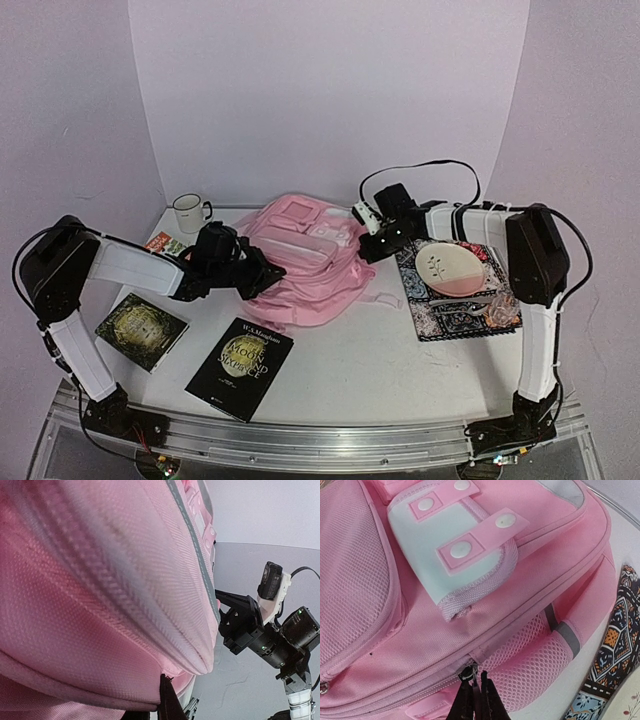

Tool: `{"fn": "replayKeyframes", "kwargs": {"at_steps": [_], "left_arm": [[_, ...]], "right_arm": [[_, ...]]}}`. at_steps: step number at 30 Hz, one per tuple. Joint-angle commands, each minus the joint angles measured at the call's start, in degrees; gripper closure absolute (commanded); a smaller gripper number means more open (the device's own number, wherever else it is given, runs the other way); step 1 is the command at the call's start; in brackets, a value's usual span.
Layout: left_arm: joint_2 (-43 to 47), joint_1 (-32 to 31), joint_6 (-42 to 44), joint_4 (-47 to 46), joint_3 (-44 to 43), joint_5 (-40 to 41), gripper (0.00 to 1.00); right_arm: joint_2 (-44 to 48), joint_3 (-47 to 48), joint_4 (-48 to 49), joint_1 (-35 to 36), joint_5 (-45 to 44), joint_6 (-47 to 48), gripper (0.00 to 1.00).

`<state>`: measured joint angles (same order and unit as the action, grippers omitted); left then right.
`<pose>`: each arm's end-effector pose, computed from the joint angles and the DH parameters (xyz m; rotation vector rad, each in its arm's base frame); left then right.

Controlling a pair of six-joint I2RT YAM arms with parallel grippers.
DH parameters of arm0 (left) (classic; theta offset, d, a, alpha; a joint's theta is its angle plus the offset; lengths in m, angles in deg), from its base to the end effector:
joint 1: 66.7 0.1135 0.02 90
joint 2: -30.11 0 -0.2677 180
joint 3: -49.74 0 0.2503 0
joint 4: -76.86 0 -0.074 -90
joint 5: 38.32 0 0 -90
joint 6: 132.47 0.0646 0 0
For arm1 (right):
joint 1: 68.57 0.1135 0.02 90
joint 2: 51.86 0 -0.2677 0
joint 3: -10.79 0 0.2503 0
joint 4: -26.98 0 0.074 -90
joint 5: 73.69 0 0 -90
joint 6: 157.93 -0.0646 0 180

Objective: Pack the student bag
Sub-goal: Adjust the student bag at the center of the board.

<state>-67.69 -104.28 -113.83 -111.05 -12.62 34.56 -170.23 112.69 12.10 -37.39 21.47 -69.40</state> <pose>0.2900 -0.2472 0.1708 -0.4817 2.3313 -1.3774 0.4294 0.2666 0.2061 -0.6025 2.0597 0.4315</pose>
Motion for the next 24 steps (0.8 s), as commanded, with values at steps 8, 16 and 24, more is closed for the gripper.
{"fn": "replayKeyframes", "kwargs": {"at_steps": [8, 16, 24], "left_arm": [[-2.6, -7.9, 7.2, -0.4, -12.7, -4.8, 0.86], [0.7, -7.8, 13.5, -0.2, -10.3, -1.0, 0.47], [8.1, 4.8, 24.3, 8.6, -4.8, 0.0, 0.34]], "right_arm": [[-5.7, 13.9, 1.3, -3.5, 1.6, 0.3, 1.0], [2.1, 5.9, 1.5, -3.4, 0.0, -1.1, 0.72], [15.6, -9.3, 3.7, -3.4, -0.6, -9.9, 0.51]]}}
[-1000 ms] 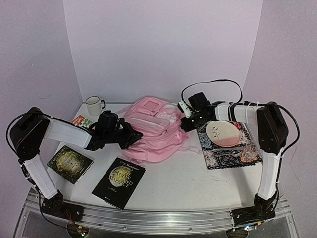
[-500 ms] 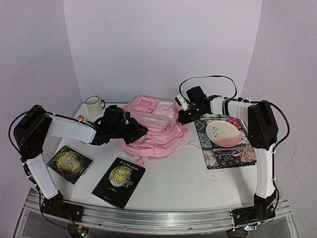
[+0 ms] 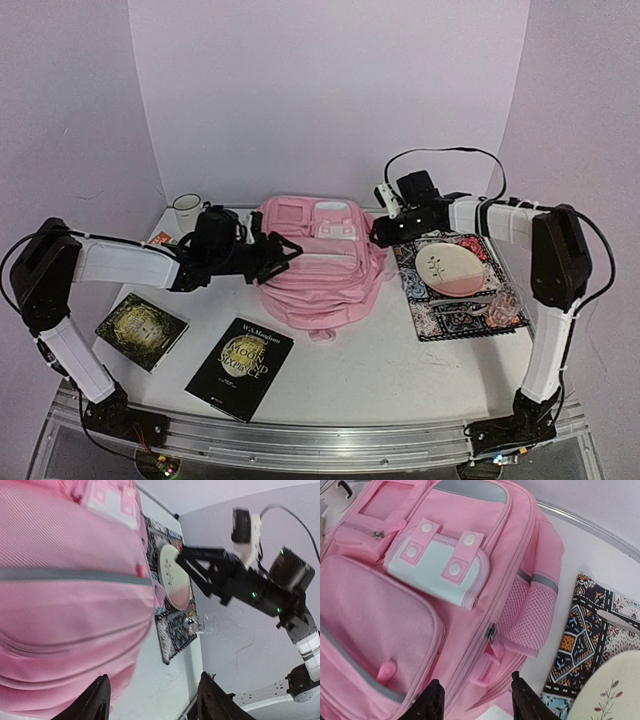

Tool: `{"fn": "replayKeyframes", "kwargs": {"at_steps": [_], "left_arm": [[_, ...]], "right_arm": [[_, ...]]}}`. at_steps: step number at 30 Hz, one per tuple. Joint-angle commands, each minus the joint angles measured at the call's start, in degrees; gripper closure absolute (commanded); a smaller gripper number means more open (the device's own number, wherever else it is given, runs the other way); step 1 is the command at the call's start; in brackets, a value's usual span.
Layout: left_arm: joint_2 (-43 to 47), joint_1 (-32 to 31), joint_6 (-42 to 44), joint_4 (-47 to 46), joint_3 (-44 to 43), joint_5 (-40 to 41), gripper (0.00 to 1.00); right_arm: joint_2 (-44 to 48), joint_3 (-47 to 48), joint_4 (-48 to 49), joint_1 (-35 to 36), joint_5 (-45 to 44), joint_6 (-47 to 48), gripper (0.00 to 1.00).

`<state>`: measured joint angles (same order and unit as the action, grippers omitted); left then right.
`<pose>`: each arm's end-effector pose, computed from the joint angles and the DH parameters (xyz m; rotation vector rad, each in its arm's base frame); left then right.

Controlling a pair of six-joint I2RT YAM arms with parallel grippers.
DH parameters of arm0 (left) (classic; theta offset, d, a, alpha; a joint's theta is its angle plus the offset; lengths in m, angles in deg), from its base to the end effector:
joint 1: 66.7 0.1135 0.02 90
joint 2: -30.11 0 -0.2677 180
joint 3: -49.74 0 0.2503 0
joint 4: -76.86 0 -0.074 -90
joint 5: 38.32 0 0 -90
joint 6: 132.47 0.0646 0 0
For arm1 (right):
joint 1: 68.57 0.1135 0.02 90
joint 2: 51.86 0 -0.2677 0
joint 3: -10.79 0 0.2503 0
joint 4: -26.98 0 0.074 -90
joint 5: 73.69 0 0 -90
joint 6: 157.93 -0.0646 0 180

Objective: Pack the student bag
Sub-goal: Adjust the student bag at the center of the board.

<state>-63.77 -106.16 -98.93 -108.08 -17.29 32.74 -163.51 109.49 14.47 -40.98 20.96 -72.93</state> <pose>0.2853 -0.2620 0.2171 -0.0801 2.2167 -1.3523 0.4298 0.2305 0.2467 -0.4511 1.9912 0.4412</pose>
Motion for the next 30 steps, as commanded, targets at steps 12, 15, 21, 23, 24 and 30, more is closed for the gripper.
{"fn": "replayKeyframes", "kwargs": {"at_steps": [12, 15, 21, 23, 24, 30], "left_arm": [[-15.9, 16.2, 23.3, 21.5, -20.8, -1.1, 0.3], [-20.4, 16.3, 22.9, 22.1, -24.4, -4.6, 0.35], [-21.1, 15.1, 20.5, 20.2, -21.7, -10.5, 0.61], [-19.9, 14.5, 19.3, 19.2, -19.2, -11.9, 0.72], [-18.8, 14.1, 18.6, 17.9, -17.7, -12.7, 0.75], [-13.1, 9.1, 15.1, 12.2, -8.9, -13.2, 0.81]], "right_arm": [[17.1, -32.3, 25.7, 3.7, 10.6, -32.0, 0.34], [13.0, -31.8, 28.6, 5.4, 12.1, -34.3, 0.34], [4.6, -27.4, 30.8, 6.9, 11.9, -34.7, 0.4], [2.7, -25.1, 30.7, 6.9, 11.4, -33.4, 0.48], [1.8, -23.5, 30.2, 6.9, 11.2, -32.1, 0.51], [-0.3, -14.7, 23.8, 6.0, 8.3, -23.2, 0.59]]}}
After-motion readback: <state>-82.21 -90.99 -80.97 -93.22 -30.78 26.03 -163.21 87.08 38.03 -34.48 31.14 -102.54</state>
